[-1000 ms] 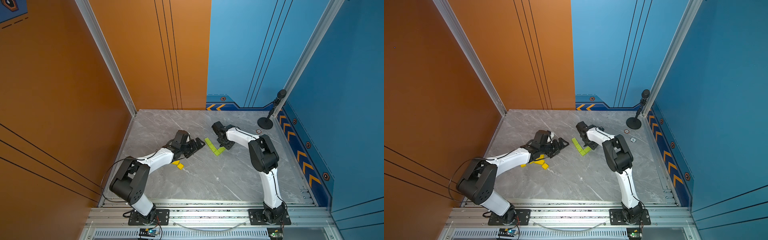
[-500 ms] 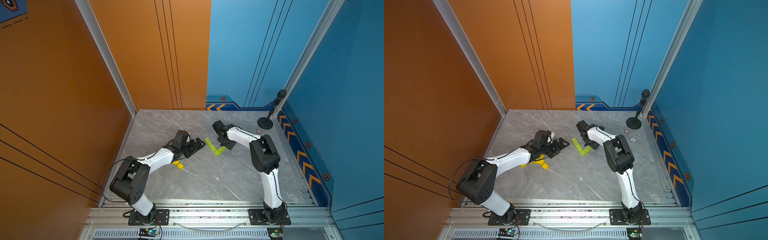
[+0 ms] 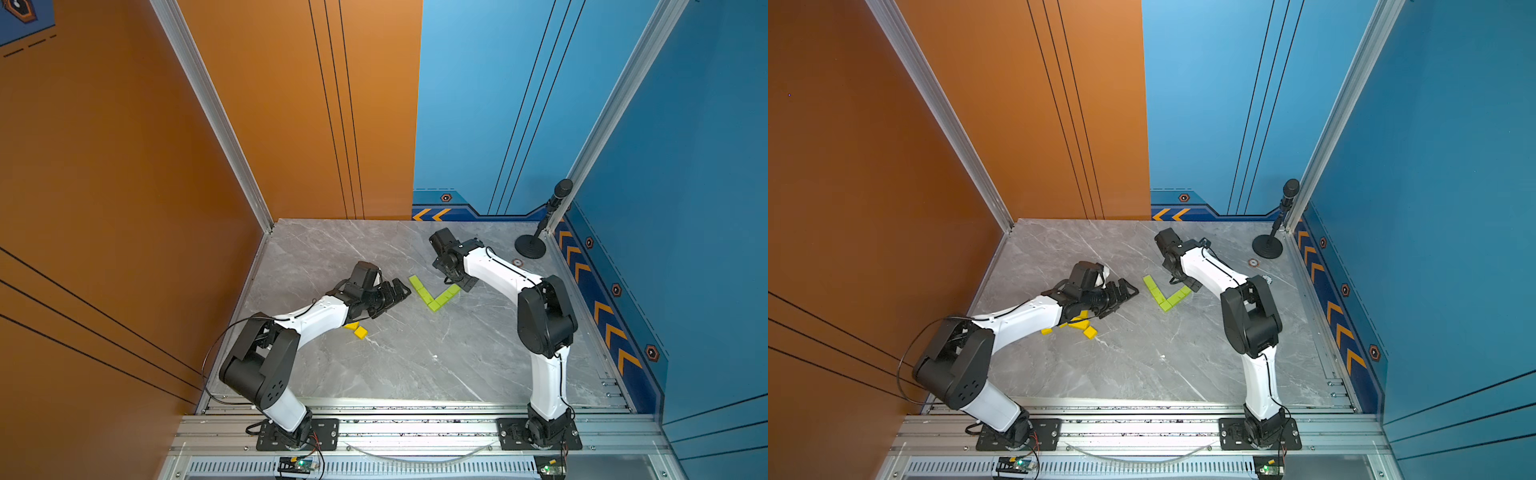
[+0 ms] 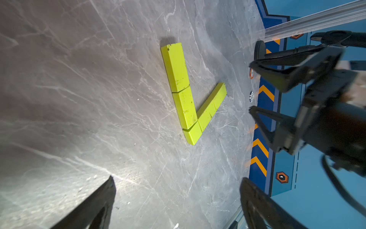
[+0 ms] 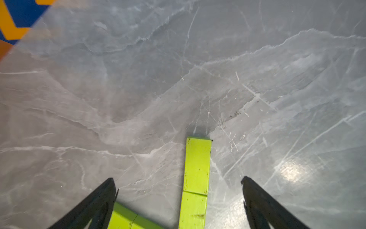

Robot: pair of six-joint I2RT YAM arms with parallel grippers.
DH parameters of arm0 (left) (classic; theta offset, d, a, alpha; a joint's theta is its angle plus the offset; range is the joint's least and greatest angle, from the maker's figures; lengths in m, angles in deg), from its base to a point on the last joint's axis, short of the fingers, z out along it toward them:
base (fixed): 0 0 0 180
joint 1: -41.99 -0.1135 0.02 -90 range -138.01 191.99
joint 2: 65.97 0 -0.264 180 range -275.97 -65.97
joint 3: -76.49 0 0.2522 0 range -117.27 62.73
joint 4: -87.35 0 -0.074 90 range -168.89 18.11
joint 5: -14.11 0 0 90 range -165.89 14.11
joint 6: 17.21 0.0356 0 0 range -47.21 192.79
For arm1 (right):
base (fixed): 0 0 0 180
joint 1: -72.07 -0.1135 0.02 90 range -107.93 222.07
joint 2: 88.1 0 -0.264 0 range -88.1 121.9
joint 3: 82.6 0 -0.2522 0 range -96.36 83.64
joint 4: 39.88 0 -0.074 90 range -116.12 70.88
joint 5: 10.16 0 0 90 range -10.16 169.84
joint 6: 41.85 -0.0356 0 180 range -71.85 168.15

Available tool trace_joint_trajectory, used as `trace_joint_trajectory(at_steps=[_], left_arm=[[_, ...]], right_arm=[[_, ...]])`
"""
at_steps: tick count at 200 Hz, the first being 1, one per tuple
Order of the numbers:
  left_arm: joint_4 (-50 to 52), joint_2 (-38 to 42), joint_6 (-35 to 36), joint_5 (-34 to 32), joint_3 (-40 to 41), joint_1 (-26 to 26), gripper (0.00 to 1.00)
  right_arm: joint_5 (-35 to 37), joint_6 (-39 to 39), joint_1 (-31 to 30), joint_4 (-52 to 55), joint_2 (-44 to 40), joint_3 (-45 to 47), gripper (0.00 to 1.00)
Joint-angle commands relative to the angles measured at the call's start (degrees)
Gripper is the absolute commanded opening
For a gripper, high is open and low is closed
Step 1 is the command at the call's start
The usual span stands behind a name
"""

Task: Assemble the letter v with building blocks
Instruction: Assemble the building block at the center of the board, then pick up the building block from the center of the board.

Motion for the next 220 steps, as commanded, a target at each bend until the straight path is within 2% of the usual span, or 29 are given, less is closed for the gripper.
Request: trace_joint_trajectory(at_steps=[1, 59, 95, 112, 120, 136, 152, 161, 178, 197, 208, 220], left_arm=[[8.6, 3.1, 5.9, -3.6, -4.4, -0.5, 0.98], [28.0, 7.5, 15.3, -16.3, -13.2, -3.2, 0.98], [32.9, 13.6, 16.5, -25.0, -14.2, -7.1, 0.98], [34.9, 17.1, 12.2, -30.0, -13.3, -10.1, 0.98], [35.3, 19.0, 10.2, -28.0, -12.0, -12.7, 0.98], [31.8, 22.8, 8.9, -16.9, -7.9, -20.3, 0.98], [31.0, 26.1, 8.1, -13.6, -3.8, -25.4, 0.98], [32.6, 27.3, 10.4, -13.9, -3.2, -27.2, 0.98], [38.2, 28.4, 14.1, -18.7, -3.4, -29.1, 0.98], [42.8, 28.0, 16.1, -19.8, -3.1, -31.8, 0.98], [45.4, 27.2, 15.8, -19.5, -3.1, -33.9, 0.98], [46.9, 26.7, 16.0, -16.2, -2.1, -36.6, 0.98]], right_arm=[[2.8, 4.8, 0.6, 2.1, -5.5, 1.6, 1.0], [2.7, 21.9, 1.4, 2.3, -11.6, 1.6, 0.99], [-0.8, 30.7, 1.0, 1.4, -12.1, 1.3, 1.0], [-2.6, 34.7, -0.3, 1.5, -11.6, -0.7, 1.0], [-2.9, 36.7, -1.2, 1.5, -11.3, -1.7, 1.0], [-3.4, 40.6, -3.3, 2.9, -10.3, -4.7, 1.0], [-4.3, 44.6, -5.9, 3.1, -9.6, -6.6, 1.0], [-4.1, 46.7, -7.8, 2.8, -9.3, -7.0, 1.0], [-3.6, 50.6, -11.6, 2.5, -8.2, -7.3, 1.0], [-2.4, 53.0, -16.5, 2.4, -6.6, -6.8, 1.0], [-3.3, 53.6, -18.8, 1.8, -5.9, -5.9, 1.0], [-4.7, 53.8, -21.0, 0.7, -5.1, -4.3, 1.0]])
